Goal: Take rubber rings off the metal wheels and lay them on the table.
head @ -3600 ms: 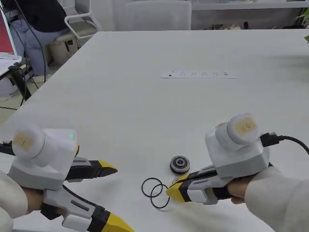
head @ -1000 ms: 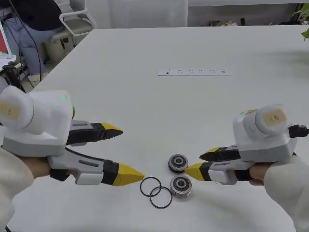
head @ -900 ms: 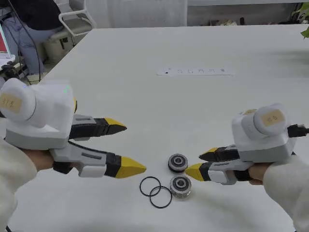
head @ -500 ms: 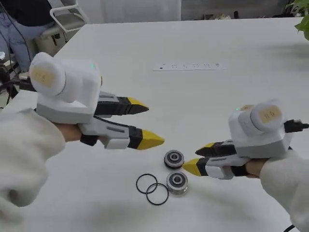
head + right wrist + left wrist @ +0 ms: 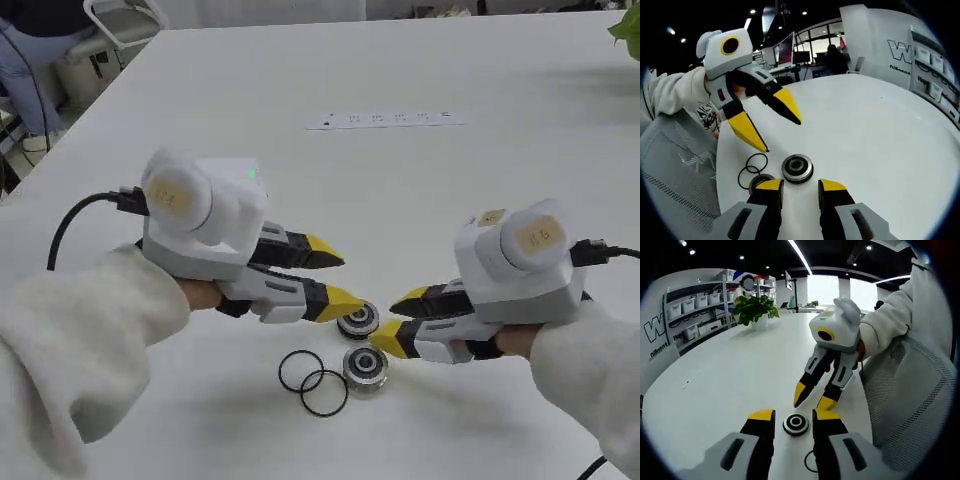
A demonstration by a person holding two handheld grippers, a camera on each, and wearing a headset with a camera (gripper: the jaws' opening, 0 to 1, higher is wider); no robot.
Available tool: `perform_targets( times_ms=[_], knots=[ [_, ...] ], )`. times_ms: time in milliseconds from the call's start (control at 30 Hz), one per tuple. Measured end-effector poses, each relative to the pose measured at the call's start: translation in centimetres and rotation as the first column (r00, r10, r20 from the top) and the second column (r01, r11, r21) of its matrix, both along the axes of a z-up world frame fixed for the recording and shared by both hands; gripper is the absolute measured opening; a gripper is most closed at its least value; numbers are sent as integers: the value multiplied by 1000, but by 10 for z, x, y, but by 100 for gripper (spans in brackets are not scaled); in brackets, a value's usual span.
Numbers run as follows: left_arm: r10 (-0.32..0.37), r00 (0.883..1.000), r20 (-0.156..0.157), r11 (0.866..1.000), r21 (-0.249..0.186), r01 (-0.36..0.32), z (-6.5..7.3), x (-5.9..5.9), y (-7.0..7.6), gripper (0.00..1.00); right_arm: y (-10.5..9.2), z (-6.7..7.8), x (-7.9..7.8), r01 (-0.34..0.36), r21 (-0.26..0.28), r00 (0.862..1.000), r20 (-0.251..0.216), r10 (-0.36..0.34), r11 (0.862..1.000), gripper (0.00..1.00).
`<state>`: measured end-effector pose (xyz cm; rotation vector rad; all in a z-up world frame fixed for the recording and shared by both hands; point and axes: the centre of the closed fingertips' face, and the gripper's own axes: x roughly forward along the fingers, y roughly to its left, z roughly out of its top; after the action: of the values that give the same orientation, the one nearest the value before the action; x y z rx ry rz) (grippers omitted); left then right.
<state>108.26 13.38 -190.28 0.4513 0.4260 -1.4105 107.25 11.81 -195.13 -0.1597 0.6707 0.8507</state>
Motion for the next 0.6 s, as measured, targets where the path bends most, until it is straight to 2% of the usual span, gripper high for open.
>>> perform_targets(
  times_ms=[233, 333, 467, 600],
  knots=[
    [18, 1000, -12, 1000, 22, -18, -16, 7, -3, 21, 0, -3, 2, -11, -10, 1000, 5, 11, 1000, 27],
    [5, 1000, -9, 999, 37, -5, -22, 5, -4, 18, 1, -3, 2, -19, -7, 1000, 11, 19, 1000, 26],
    [7, 999, -40, 999, 42, -5, -30, 2, -7, 16, 3, -5, 2, -34, -6, 999, 14, 34, 999, 27],
    [3, 999, -35, 998, 58, -1, -36, 1, -7, 14, 6, -7, -3, -64, -28, 998, 20, 65, 998, 30]
  ],
)
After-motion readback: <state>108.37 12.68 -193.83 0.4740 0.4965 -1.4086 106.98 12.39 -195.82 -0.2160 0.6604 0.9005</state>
